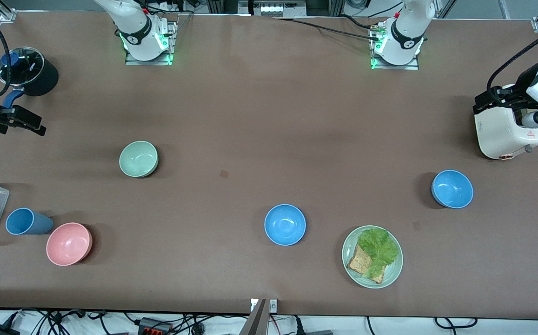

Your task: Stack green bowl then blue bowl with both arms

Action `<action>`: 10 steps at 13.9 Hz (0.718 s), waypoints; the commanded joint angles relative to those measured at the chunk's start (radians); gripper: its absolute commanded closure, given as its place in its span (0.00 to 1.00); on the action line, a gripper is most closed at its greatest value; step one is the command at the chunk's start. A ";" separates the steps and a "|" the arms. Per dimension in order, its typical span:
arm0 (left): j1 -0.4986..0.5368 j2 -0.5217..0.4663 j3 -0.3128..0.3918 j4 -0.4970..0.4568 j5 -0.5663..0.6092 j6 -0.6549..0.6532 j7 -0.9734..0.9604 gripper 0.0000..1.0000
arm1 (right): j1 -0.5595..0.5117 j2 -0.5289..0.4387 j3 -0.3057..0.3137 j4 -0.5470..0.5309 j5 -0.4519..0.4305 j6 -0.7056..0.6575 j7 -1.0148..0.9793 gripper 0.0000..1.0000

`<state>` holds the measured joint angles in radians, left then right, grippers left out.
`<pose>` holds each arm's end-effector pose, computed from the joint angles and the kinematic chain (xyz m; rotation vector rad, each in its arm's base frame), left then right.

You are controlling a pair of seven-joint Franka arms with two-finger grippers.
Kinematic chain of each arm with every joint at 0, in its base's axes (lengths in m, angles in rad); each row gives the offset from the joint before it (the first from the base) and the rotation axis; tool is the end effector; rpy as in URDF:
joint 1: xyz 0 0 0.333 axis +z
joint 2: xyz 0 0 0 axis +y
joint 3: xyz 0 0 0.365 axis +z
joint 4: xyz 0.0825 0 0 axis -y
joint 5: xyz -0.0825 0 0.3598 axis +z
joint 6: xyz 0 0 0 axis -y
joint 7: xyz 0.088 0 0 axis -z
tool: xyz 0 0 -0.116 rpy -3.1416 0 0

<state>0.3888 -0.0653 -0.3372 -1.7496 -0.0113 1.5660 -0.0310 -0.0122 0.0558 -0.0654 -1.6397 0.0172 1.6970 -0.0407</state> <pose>0.4998 0.0187 0.6163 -3.1240 -0.1332 0.1911 0.5567 -0.0404 0.6141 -3.1277 0.0609 -0.0038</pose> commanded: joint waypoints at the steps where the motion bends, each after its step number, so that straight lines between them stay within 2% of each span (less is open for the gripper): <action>1: 0.005 0.001 0.004 0.007 -0.035 -0.006 0.026 0.00 | -0.011 -0.025 0.016 -0.028 -0.017 0.016 0.009 0.00; 7: 0.005 0.015 0.009 0.005 -0.062 -0.017 0.025 0.00 | -0.011 -0.027 0.019 -0.026 -0.025 0.015 0.010 0.00; 10: 0.021 0.025 0.012 0.005 -0.062 -0.041 0.026 0.00 | -0.006 0.034 0.021 -0.026 -0.026 0.018 0.010 0.00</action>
<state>0.3927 -0.0463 -0.3294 -1.7499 -0.0479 1.5485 -0.0303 -0.0122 0.0611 -0.0606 -1.6469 0.0075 1.7005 -0.0407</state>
